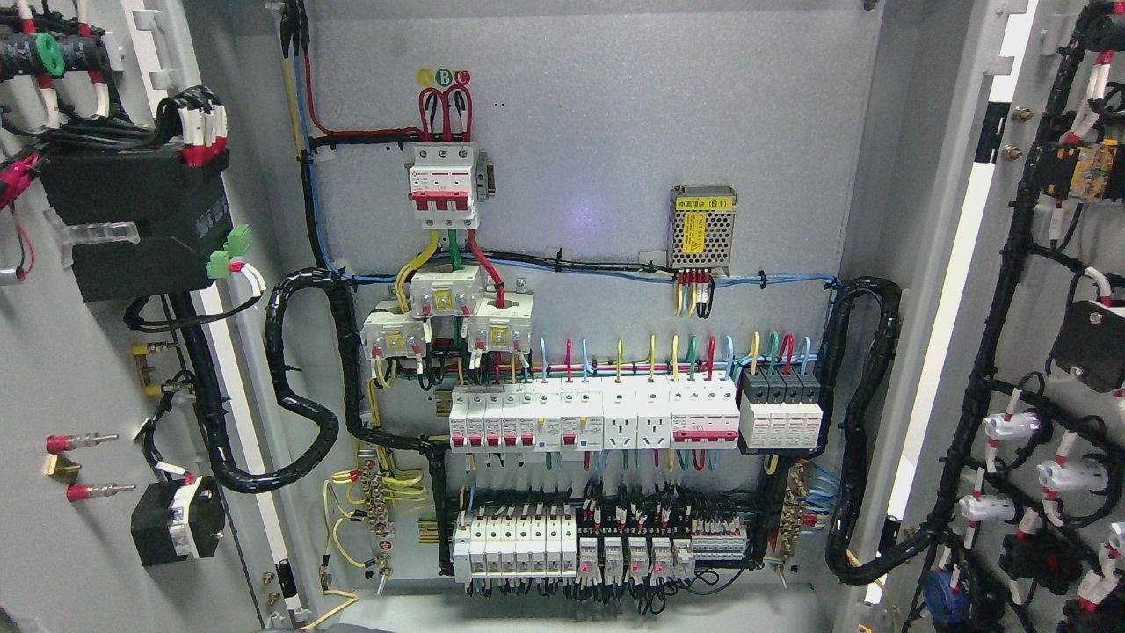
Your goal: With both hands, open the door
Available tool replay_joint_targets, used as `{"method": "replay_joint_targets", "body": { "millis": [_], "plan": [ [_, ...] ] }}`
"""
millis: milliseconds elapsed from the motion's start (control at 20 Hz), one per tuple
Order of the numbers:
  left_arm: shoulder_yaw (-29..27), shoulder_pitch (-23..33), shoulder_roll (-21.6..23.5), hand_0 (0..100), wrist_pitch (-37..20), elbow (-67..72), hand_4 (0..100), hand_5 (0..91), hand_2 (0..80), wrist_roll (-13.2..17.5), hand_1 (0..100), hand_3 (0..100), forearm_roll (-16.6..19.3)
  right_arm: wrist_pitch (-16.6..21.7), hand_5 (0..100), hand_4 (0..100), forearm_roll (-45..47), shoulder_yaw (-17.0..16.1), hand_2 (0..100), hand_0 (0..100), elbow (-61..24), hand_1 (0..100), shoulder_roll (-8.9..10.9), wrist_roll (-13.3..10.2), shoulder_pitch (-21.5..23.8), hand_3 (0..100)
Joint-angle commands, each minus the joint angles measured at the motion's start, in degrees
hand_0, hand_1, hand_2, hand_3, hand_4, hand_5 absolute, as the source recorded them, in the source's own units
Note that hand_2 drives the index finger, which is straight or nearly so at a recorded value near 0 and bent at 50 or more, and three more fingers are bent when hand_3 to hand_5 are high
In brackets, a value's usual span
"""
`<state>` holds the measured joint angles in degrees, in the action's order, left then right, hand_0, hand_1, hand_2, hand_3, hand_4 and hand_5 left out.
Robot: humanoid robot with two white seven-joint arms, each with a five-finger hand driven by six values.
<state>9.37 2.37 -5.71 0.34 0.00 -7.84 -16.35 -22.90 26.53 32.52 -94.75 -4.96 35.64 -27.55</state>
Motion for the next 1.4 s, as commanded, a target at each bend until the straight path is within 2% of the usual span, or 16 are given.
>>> {"method": "replay_joint_targets", "body": {
  "millis": [0,100,200,250,301,451,551,651,801,1052,1152,1352],
  "plan": [
    [-0.05,0.0,-0.01,0,0.01,-0.08,0,0.0,0.0,0.01,0,0,0.0,4.51,0,0,-0.08,-10.01,0,19,-6.05,0,3.64,-0.14,5.91,0],
    [0.03,0.0,-0.01,0,0.01,-0.08,0,0.0,0.0,0.01,0,0,0.0,10.66,0,0,-0.17,-10.98,0,19,-7.64,0,4.26,-2.06,8.82,0],
    [0.03,0.0,0.08,0,0.01,-0.08,0,0.0,0.0,0.01,0,0,0.0,16.71,0,0,0.1,-11.6,0,19,-9.65,0,5.14,-8.01,11.98,0],
    [-0.05,0.0,-0.01,0,0.01,-0.08,0,0.0,0.0,0.01,0,0,0.0,18.23,0,0,0.1,-11.51,0,19,-11.14,0,5.4,-9.7,13.47,0],
    [-0.05,0.0,0.08,0,0.01,-0.17,0,0.0,0.0,0.01,0,0,-0.09,18.76,0,0,0.18,-11.43,0,19,-12.38,0,5.58,-10.33,14.71,0],
    [0.03,0.35,0.26,0,0.01,-0.35,0,0.0,0.0,0.01,0,0,-0.09,18.94,0,0,0.1,-11.6,0,19,-16.16,0,5.67,-10.77,17.96,0],
    [0.21,1.14,0.52,0,-0.08,-5.41,0,0.0,0.0,0.1,0,0,-0.09,19.38,0,0,-0.08,-12.39,0,19,-17.39,0,6.02,-10.68,20.42,0],
    [0.38,4.55,0.87,0,-0.08,-12.79,0,0.0,0.0,0.1,0,0,0.0,20.26,0,0,0.01,-13.01,0,19,-18.89,0,6.46,-10.68,23.23,0],
    [0.56,9.56,2.54,0,-0.08,-25.09,0,0.0,0.0,0.1,0,0,0.0,22.89,0,0,0.01,-13.18,0,19,-21.87,0,8.12,-10.68,26.14,0],
    [3.1,19.32,7.1,0,-0.43,-48.82,0,0.0,0.0,3.0,0,0,-0.17,24.74,0,0,-0.08,-17.04,0,19,-23.99,0,10.06,-10.33,30.53,0],
    [5.12,21.87,8.77,0,-0.43,-56.64,0,0.0,0.0,3.09,0,0,-0.17,25.18,0,0,0.01,-18.62,0,19,-24.6,0,10.15,-10.16,32.11,0],
    [5.75,27.42,11.68,0,-0.43,-72.21,0,0.0,0.0,3.09,0,0,-0.17,29.13,0,0,0.01,-20.73,0,19,-24.78,0,11.11,-10.16,33.88,0]
  ]
}}
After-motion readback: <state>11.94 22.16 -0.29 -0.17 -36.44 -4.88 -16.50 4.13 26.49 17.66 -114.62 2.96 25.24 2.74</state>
